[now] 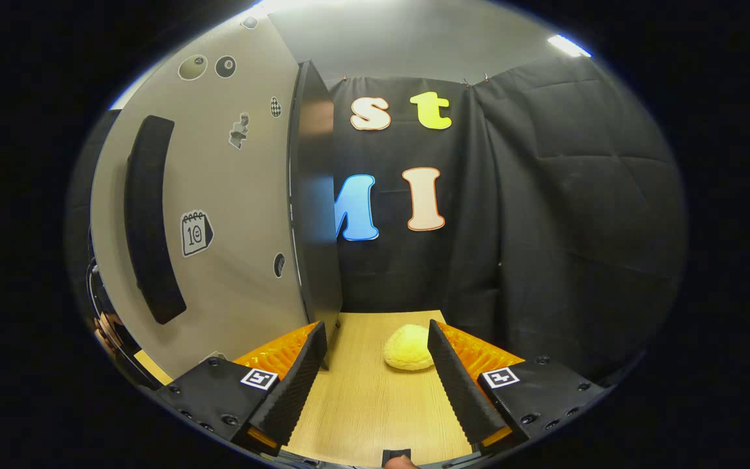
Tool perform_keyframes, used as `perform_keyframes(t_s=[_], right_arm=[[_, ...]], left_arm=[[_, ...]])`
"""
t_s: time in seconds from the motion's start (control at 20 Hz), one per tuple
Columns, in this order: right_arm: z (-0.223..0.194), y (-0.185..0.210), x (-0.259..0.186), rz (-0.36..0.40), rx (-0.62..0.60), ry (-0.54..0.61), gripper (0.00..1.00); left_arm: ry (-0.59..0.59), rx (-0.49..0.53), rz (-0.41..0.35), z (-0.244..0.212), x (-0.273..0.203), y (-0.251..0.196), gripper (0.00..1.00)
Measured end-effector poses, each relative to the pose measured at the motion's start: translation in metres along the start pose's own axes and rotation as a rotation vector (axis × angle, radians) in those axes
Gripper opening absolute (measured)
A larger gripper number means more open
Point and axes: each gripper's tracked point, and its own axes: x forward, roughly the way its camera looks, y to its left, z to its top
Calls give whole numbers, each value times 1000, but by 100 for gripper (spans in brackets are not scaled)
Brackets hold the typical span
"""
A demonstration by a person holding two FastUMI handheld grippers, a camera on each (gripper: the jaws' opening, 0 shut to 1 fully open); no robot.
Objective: Open the cabinet door with the right hand, grasp the bottle in the cabinet with the left hand and place it on the coaster, then close the cabinet door with the right hand.
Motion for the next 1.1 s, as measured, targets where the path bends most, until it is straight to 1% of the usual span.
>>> perform_keyframes(t_s=[0.4,0.6,0.65,0.7,0.75,0.8,0.85,1.0,1.05,1.1], right_arm=[[-7,1,-10,20,-4,13,98],[-11,5,-12,29,-17,28,98],[-13,7,-12,30,-21,30,98],[-13,8,-13,32,-24,29,98],[-13,9,-14,34,-28,26,98],[-14,10,-14,34,-31,24,98],[-16,10,-15,33,-32,26,98],[-22,7,-16,30,-32,38,98],[-24,6,-15,28,-33,44,98],[-25,4,-16,27,-34,51,98]], left_arm=[[41,-17,54,-51,-46,19,72],[82,-38,82,-88,-65,32,72],[93,-50,88,-100,-70,32,75],[100,-62,88,-109,-70,33,77],[107,-71,88,-119,-70,35,72],[114,-76,88,-127,-71,36,72],[122,-78,89,-137,-75,37,75],[153,-77,102,-166,-81,41,75],[167,-81,107,-176,-82,41,72],[181,-83,114,-187,-84,42,75]])
